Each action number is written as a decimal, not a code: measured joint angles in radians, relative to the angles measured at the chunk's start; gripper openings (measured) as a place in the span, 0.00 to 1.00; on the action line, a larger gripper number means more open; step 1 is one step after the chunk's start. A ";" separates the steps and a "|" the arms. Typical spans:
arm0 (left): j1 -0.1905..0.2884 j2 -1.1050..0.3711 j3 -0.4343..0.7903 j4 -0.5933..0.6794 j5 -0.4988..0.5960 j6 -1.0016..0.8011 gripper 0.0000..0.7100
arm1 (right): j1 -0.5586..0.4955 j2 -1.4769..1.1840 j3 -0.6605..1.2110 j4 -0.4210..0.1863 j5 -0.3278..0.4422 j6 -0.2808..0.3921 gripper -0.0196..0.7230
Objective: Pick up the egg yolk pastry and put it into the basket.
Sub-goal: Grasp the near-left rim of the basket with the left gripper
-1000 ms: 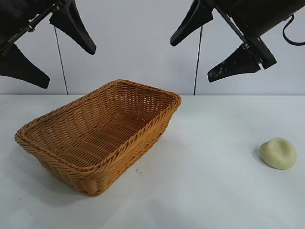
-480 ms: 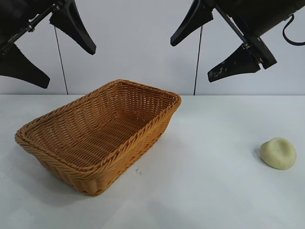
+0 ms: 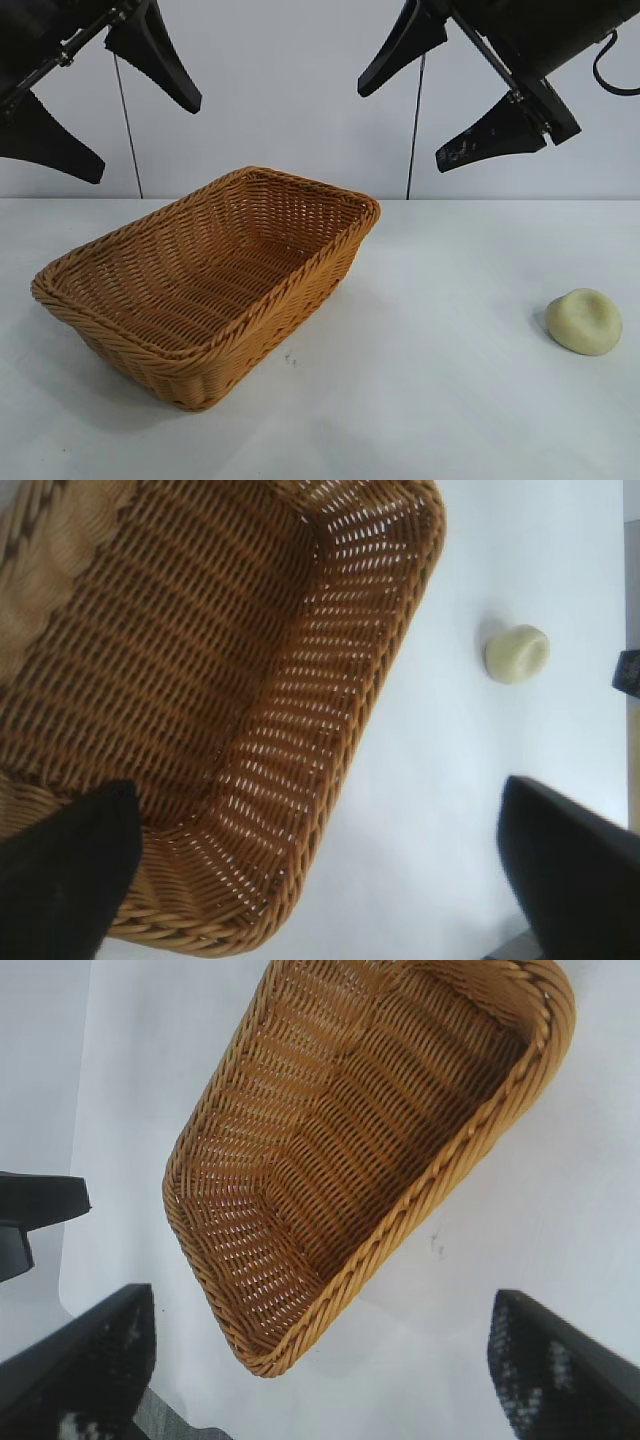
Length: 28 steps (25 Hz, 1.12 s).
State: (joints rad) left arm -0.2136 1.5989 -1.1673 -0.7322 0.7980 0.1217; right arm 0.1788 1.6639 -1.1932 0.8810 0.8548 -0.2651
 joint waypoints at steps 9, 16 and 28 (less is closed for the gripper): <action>0.031 -0.119 0.001 0.125 0.070 -0.089 0.98 | 0.000 0.000 0.000 0.000 -0.001 0.000 0.89; 0.031 -0.307 0.162 0.173 0.059 -0.286 0.98 | 0.000 0.000 0.000 0.000 -0.004 0.001 0.89; 0.031 -0.342 0.340 0.180 -0.074 -0.636 0.98 | 0.000 0.000 0.000 -0.003 -0.006 0.003 0.89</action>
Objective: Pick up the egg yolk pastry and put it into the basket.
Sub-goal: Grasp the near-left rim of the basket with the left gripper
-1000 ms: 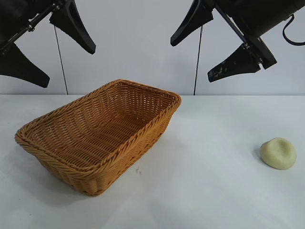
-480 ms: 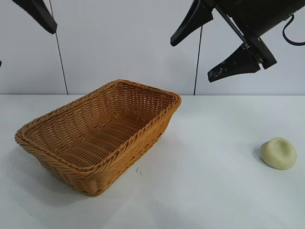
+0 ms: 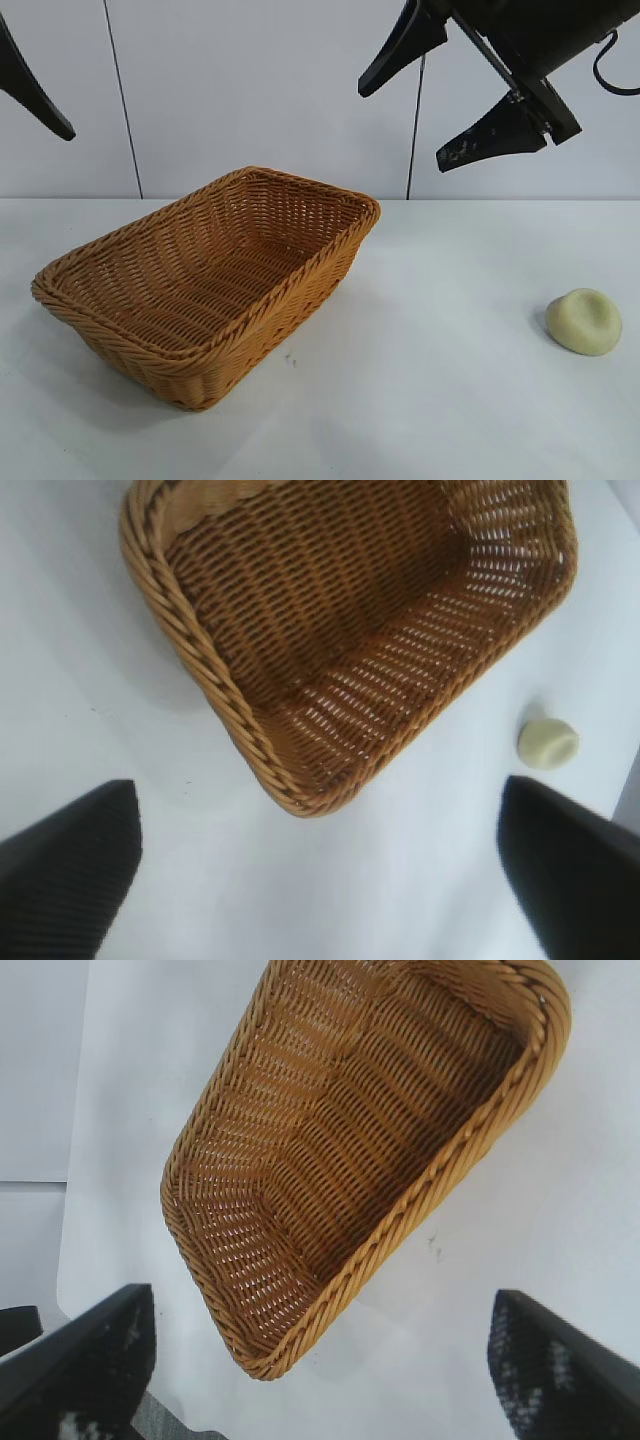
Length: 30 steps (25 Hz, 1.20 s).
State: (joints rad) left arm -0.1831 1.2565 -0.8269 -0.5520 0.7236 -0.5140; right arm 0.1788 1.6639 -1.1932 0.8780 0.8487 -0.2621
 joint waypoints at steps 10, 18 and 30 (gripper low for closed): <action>-0.061 0.178 0.002 0.023 -0.123 -0.151 0.98 | 0.000 0.000 0.000 0.000 0.000 0.000 0.89; -0.130 0.286 0.027 0.120 -0.213 -0.292 0.98 | 0.000 0.000 0.000 0.000 0.000 0.000 0.89; -0.130 0.340 0.154 0.103 -0.393 -0.325 0.98 | 0.000 0.000 0.000 0.000 -0.001 0.000 0.89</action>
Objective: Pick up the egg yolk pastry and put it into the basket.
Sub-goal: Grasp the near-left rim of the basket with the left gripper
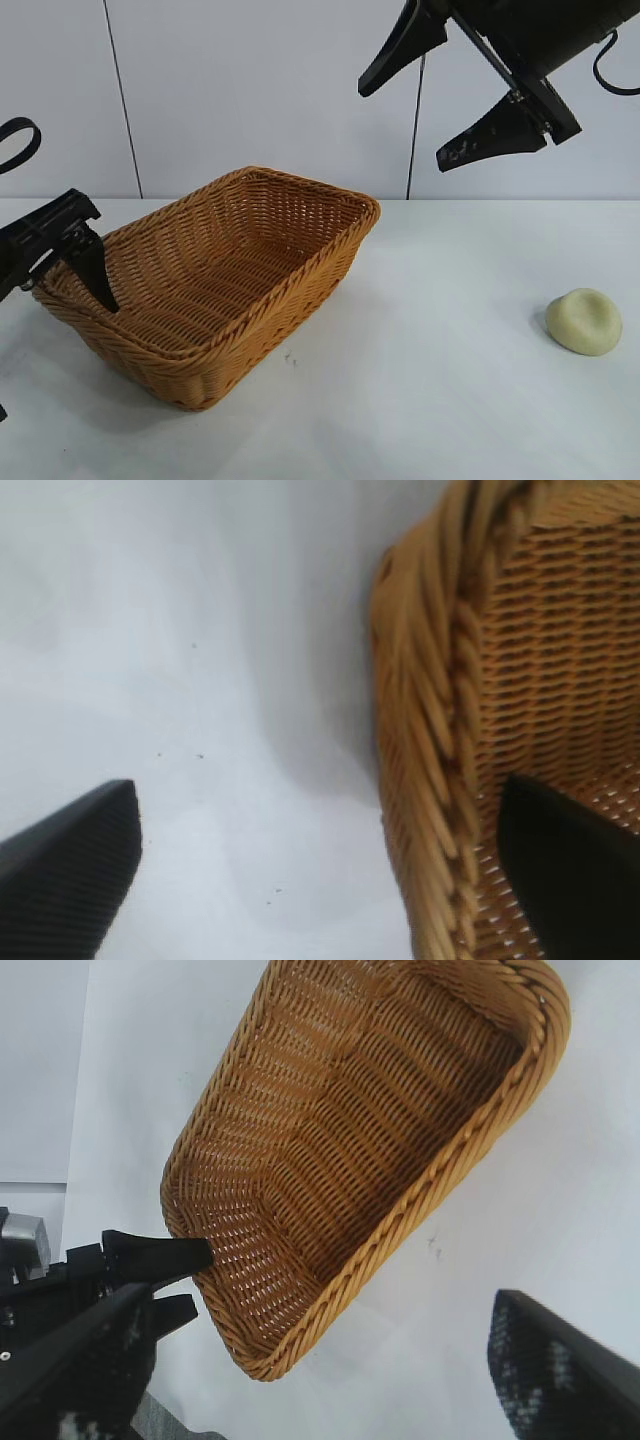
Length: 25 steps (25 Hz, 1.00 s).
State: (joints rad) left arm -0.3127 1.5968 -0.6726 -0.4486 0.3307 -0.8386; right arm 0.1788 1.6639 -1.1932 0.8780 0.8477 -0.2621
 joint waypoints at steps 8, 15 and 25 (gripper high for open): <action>0.000 0.062 -0.039 -0.003 -0.007 0.000 0.98 | 0.000 0.000 0.000 -0.001 0.000 0.000 0.89; 0.000 0.135 -0.113 -0.003 0.004 0.000 0.98 | 0.000 0.000 0.000 -0.001 0.000 0.000 0.89; 0.000 0.188 -0.116 -0.004 0.013 0.000 0.77 | 0.000 0.000 0.000 -0.002 -0.001 0.000 0.89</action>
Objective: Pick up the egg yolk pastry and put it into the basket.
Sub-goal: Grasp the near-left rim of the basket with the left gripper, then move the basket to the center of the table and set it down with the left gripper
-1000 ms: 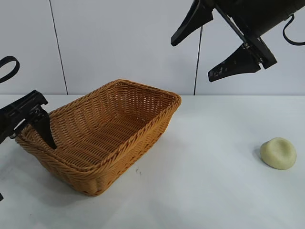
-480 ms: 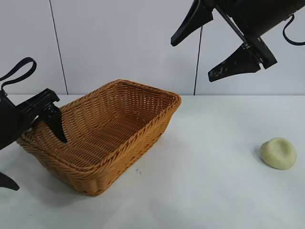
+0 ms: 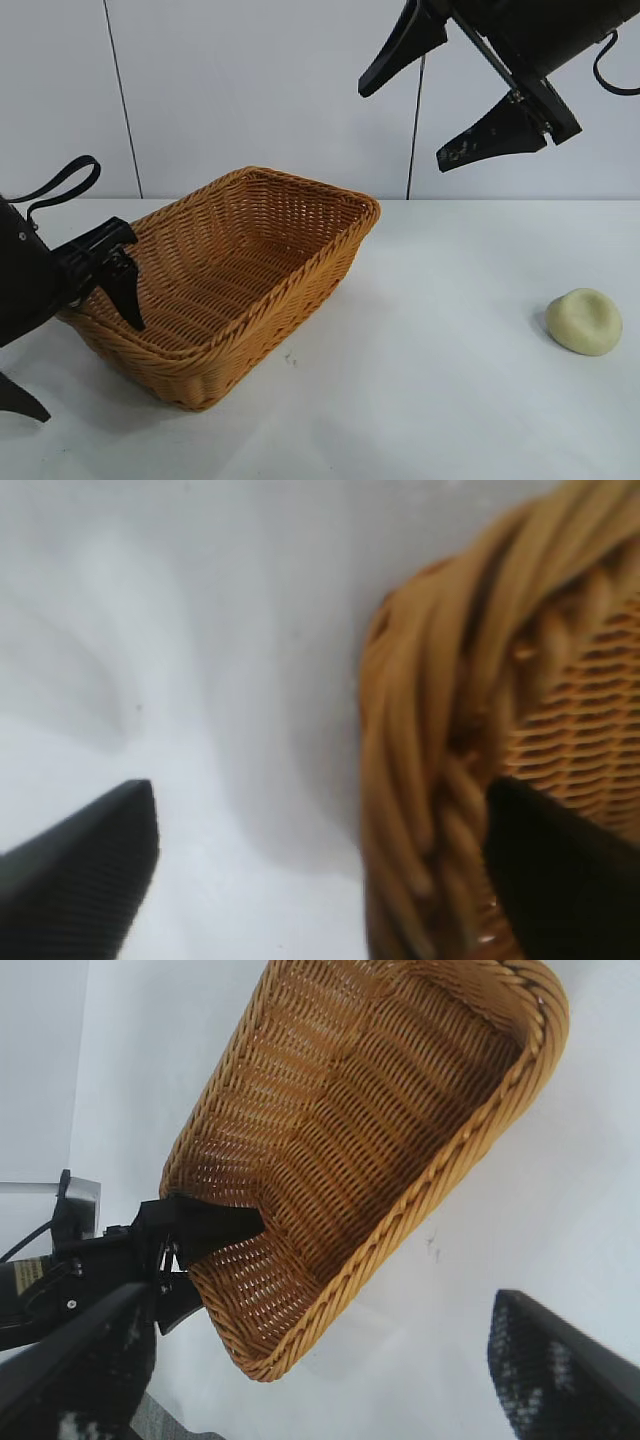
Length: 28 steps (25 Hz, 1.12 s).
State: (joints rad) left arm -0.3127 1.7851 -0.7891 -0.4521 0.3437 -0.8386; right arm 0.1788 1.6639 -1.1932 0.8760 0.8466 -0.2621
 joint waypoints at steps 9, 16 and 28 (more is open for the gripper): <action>0.000 0.000 -0.032 -0.011 0.033 -0.006 0.13 | 0.000 0.000 0.000 0.000 -0.001 0.000 0.89; 0.002 0.010 -0.171 0.004 0.160 0.059 0.13 | 0.000 0.000 0.000 -0.004 0.000 0.000 0.89; 0.081 0.155 -0.488 0.020 0.476 0.481 0.13 | 0.000 0.000 0.000 -0.006 0.009 0.000 0.89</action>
State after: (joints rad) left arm -0.2312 1.9399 -1.2775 -0.4323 0.8198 -0.3579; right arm 0.1788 1.6639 -1.1932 0.8698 0.8560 -0.2621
